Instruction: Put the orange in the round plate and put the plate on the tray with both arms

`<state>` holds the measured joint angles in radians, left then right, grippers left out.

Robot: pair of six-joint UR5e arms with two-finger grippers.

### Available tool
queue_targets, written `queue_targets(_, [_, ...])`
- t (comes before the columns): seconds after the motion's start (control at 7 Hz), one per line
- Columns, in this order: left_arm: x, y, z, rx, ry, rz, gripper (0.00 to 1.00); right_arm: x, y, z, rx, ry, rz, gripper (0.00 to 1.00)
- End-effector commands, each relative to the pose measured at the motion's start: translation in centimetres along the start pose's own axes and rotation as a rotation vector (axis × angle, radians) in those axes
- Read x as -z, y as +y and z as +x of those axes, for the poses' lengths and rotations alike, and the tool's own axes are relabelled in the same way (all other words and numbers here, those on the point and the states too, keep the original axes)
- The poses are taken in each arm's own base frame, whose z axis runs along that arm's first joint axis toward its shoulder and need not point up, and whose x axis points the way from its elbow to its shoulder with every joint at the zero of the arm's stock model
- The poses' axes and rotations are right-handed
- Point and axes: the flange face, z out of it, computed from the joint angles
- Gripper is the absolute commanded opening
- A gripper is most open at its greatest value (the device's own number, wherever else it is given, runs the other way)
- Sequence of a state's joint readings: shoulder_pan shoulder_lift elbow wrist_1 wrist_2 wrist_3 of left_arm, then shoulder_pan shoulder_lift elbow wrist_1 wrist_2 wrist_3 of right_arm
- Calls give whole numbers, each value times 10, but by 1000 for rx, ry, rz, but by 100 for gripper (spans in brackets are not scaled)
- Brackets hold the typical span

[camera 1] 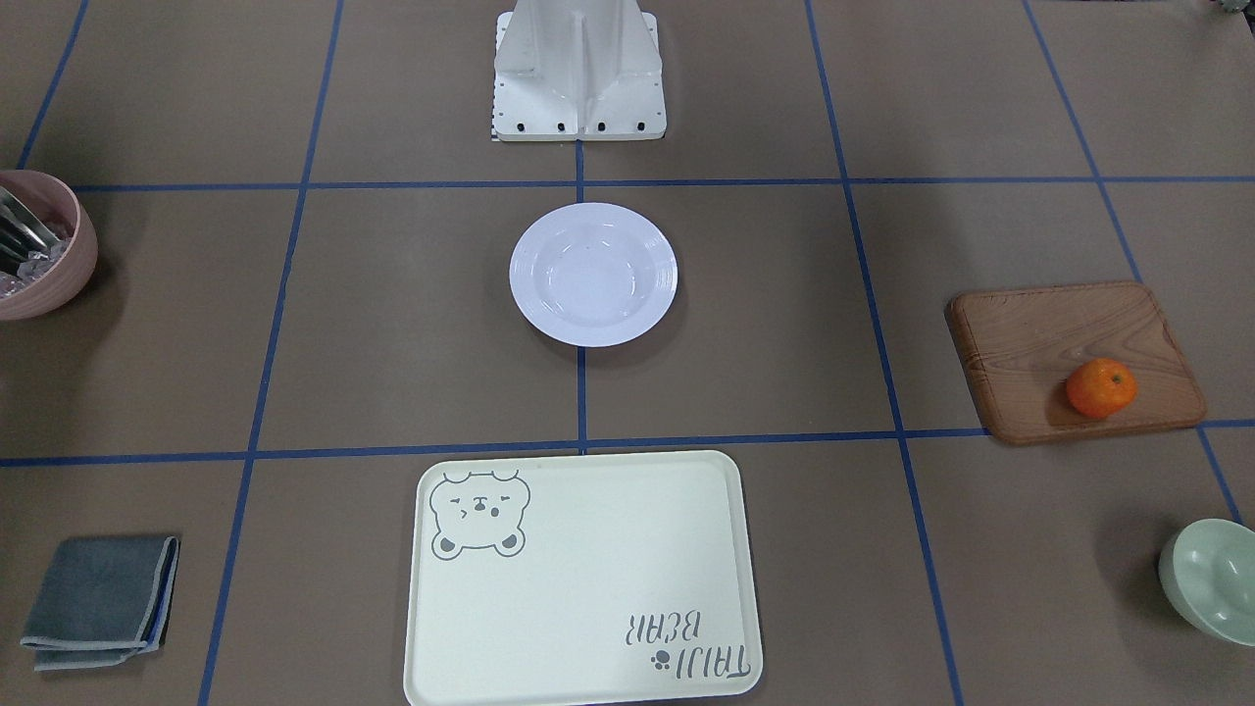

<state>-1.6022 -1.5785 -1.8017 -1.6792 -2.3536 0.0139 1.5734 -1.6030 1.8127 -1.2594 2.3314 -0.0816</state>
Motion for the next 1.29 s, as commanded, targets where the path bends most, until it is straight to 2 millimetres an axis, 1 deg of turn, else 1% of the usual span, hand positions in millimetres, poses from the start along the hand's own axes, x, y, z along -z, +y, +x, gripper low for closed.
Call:
queue_targets(0.0, [-3, -9, -8, -52, -40, 48, 99, -3, -2, -5, -33, -84, 44, 100])
queue_targets(0.14, [-3, -10, -8, -74, -40, 75, 98, -2, -3, -7, -19, -88, 69, 100])
queue_targets(0.29, [5, -14, 2, -77, -38, 109, 99, -1, -6, -12, -6, -111, 80, 100])
queue_targets(0.43, [-3, -21, 12, -36, -22, 120, 98, -10, -28, -45, -35, -158, 69, 100])
queue_targets(0.57, [-37, -26, 51, -124, 17, 98, 98, -19, -57, -95, -145, -209, 50, 100])
queue_targets(0.71, [-42, -25, 55, -36, 28, 88, 99, -33, -73, -132, -206, -232, 25, 100])
queue_targets(0.86, [-53, -23, 65, 48, 43, 74, 99, -52, -79, -173, -231, -196, 15, 100])
queue_targets(1.0, [-79, -3, 73, 93, 55, 27, 98, -66, -78, -218, -254, -178, 5, 100])
queue_targets(1.14, [-97, 3, 81, 125, 62, -12, 99, -84, -72, -253, -316, -146, -4, 100])
